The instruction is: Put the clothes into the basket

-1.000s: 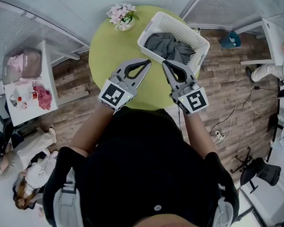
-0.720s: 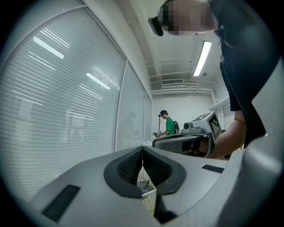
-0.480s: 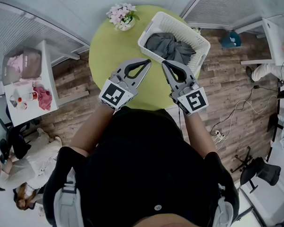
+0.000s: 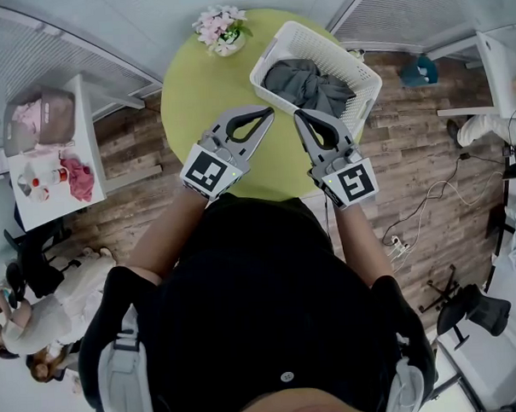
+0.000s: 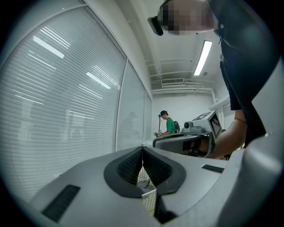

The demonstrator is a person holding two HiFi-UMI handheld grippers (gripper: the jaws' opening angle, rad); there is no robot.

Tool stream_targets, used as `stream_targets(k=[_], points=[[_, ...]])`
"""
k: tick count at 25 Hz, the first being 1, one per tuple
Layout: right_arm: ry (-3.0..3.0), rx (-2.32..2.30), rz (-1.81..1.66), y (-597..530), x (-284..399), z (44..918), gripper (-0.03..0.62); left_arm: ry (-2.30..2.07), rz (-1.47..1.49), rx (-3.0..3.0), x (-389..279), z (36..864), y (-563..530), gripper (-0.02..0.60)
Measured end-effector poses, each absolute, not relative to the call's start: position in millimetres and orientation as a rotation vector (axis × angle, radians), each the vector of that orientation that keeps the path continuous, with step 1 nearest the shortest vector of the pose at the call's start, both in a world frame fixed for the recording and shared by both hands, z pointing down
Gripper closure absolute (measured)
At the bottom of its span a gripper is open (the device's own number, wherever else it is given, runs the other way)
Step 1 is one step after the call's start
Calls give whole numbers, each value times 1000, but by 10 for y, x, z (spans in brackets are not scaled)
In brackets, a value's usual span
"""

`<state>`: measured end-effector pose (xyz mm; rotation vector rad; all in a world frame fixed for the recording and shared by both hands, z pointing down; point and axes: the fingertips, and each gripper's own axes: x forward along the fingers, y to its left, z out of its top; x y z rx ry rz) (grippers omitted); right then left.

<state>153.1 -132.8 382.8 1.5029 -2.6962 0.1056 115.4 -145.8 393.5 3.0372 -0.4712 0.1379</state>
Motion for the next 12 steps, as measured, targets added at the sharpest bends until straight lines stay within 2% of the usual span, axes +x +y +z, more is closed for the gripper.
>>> stream_targets(k=[12], points=[[-2676, 1498, 124, -1313, 1589, 3883, 571, -467, 166, 3043, 1189, 3961, -1469, 571]])
